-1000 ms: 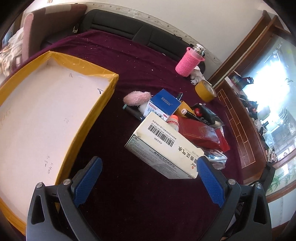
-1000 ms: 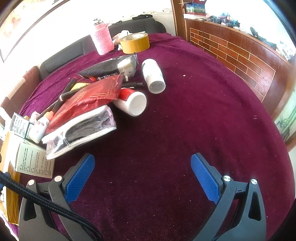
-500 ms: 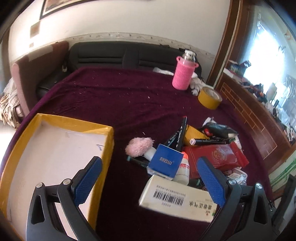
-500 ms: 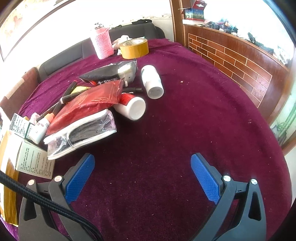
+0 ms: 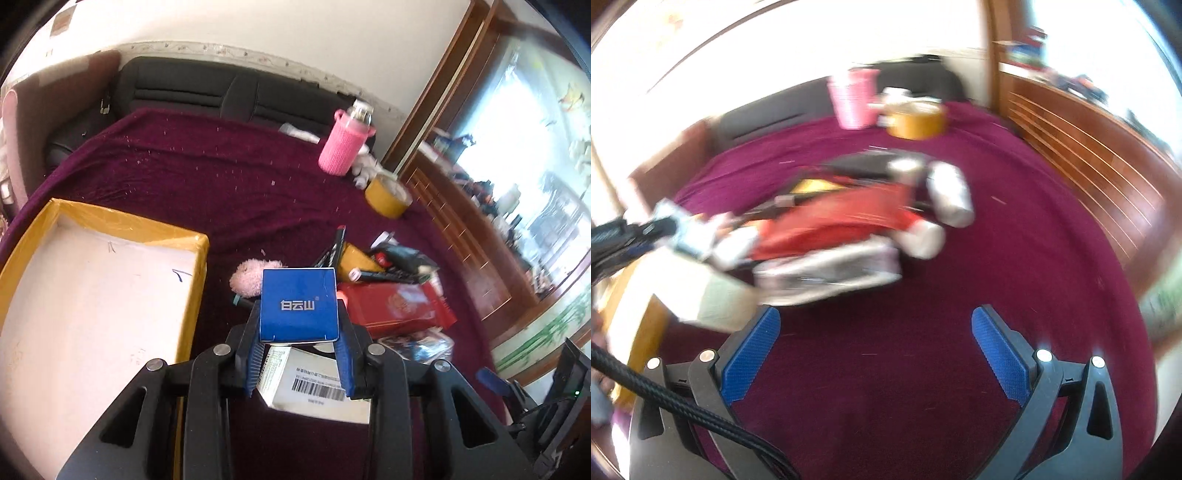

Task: Organize objects
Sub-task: 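Grasp the small blue box with the left tool while the right tool grasps the white medicine box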

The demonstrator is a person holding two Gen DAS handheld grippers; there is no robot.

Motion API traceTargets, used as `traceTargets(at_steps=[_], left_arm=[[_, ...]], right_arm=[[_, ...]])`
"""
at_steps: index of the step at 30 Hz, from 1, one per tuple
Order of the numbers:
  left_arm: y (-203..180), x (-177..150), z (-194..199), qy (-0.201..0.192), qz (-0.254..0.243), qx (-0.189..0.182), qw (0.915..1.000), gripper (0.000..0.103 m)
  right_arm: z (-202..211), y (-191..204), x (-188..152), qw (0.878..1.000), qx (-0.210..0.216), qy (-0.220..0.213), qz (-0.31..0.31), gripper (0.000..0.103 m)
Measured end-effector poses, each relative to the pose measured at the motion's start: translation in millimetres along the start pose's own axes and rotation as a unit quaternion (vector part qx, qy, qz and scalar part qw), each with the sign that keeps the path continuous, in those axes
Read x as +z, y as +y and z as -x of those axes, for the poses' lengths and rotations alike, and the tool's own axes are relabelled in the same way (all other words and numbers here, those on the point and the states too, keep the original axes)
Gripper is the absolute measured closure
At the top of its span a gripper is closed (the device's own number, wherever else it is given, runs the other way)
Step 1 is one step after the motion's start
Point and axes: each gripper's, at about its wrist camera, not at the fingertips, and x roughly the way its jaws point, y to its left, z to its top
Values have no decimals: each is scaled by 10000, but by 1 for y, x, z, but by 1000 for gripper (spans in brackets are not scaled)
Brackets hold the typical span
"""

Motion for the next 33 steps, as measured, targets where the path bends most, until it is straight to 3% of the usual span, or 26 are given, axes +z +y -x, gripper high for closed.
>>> traceTargets(at_steps=[4, 9, 13, 15, 17, 19, 23, 24, 26, 28, 33], left_arm=[[9, -1, 33, -276, 102, -152, 9995, 74], [26, -7, 62, -415, 184, -13, 9990, 74], [42, -11, 78, -451, 206, 57, 9988, 74], [48, -14, 87, -506, 217, 52, 9985, 74], [53, -17, 98, -602, 217, 70, 9979, 74], [59, -18, 104, -659, 246, 50, 9975, 74], [65, -23, 115, -726, 311, 1, 9969, 74], [66, -25, 118, -737, 318, -4, 9968, 74], [69, -27, 125, -770, 314, 18, 9965, 74], [71, -27, 135, -841, 316, 59, 9959, 74], [73, -23, 161, -947, 225, 121, 9952, 74]], right_arm=[[7, 61, 16, 9880, 521, 196, 1438, 0], [-6, 140, 10, 9510, 746, 329, 2984, 0], [-39, 176, 2, 9203, 288, 516, 3867, 0], [-50, 184, 6, 9121, 45, 570, 4061, 0], [-52, 182, 18, 9159, 57, 603, 3969, 0], [-52, 173, 35, 9239, 361, 759, 3733, 0], [-73, 177, 39, 9207, 389, 1256, 3673, 2], [-79, 177, 37, 9196, 297, 1323, 3686, 6], [-81, 176, 35, 9235, 350, 1499, 3514, 46], [-80, 172, 36, 9316, 507, 1678, 3184, 64], [-57, 168, 31, 9429, 870, 1747, 2698, 64]])
